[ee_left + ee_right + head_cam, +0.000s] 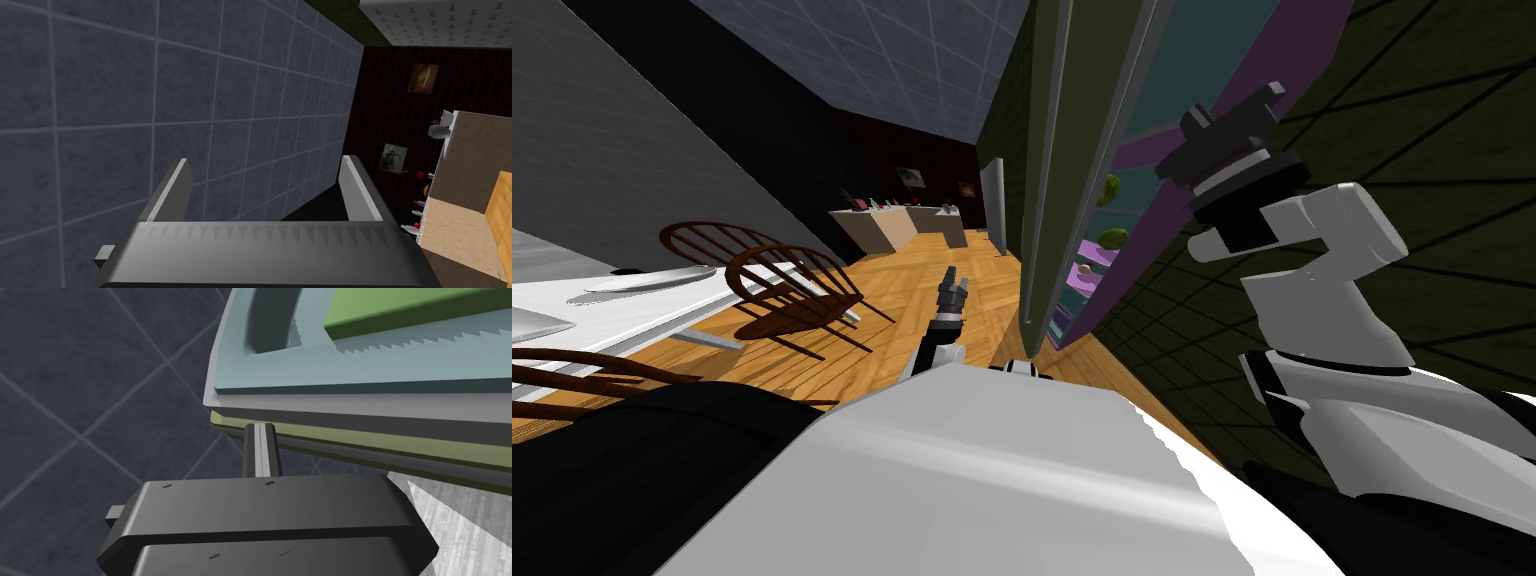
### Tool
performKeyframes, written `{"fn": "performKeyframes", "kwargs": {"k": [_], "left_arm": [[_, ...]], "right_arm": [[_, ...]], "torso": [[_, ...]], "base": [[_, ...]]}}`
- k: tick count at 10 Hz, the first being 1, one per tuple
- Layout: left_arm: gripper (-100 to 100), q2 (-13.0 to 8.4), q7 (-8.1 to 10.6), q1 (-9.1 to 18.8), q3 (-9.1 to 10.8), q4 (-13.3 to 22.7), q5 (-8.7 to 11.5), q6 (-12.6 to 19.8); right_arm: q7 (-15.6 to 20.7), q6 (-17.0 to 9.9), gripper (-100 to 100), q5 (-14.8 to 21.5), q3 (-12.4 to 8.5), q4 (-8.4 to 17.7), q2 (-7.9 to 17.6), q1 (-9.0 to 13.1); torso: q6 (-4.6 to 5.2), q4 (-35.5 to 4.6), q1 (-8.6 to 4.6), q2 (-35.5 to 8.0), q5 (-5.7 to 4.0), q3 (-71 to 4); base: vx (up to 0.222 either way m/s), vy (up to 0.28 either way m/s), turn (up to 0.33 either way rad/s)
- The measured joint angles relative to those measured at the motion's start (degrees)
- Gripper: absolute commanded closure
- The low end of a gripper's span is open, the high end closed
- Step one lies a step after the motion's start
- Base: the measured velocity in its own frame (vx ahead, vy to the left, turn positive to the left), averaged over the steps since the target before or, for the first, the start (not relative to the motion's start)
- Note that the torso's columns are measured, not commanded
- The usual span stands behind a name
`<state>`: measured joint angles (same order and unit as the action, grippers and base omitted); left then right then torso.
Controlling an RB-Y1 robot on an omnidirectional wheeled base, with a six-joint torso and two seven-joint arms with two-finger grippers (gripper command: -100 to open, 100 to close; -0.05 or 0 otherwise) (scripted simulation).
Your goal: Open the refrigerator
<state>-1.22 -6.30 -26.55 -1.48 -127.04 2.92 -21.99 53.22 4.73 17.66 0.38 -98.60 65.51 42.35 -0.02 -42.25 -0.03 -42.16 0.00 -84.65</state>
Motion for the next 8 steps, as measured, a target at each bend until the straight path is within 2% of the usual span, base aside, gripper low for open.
{"fn": "performKeyframes", "kwargs": {"k": [1,2,3,4,6,8], "left_arm": [[0,0.0,0.0,-0.01,0.0,0.0,0.0,0.0],[0,0.0,0.0,-0.01,0.0,0.0,0.0,0.0],[0,0.0,0.0,-0.01,0.0,0.0,0.0,0.0],[0,0.0,0.0,-0.01,0.01,0.0,0.0,0.0],[0,0.0,0.0,0.01,0.0,0.0,0.0,0.0],[0,0.0,0.0,0.0,0.0,0.0,0.0,0.0]], "right_arm": [[1.54,-1.66,100,-1.82,1.96,0.07,0.13,2.04],[2.91,-2.41,100,-3.01,3.48,-0.2,-0.14,2.82],[3.51,-2.61,100,-3.59,4.57,-0.11,-0.05,3.46],[4.81,-4.39,100,-5.22,6.24,0.42,-1.51,4.96],[8.12,-7.61,100,-8.68,9.41,2.07,-3.68,8.06],[11.26,-10.61,100,-12.36,12.76,1.95,-3.46,11.43]], "torso": [[0.03,0.02,-0.06,0.06,-0.03,-0.04],[0.03,0.02,-0.05,0.02,-0.04,-0.01],[0.03,-0.02,-0.01,-0.07,-0.02,0.04],[0.1,-0.09,0.06,-0.3,-0.01,0.19],[-0.03,-0.06,0.09,-0.17,0.03,0.11],[0.03,0.0,-0.01,0.0,-0.01,-0.01]], "base": [[0.008,-0.006,-0.008],[0.008,-0.003,-0.002],[-0.052,0.026,-0.326],[-0.066,0.034,-0.205],[-0.027,0.011,0.028],[0.0,0.0,0.0]]}}
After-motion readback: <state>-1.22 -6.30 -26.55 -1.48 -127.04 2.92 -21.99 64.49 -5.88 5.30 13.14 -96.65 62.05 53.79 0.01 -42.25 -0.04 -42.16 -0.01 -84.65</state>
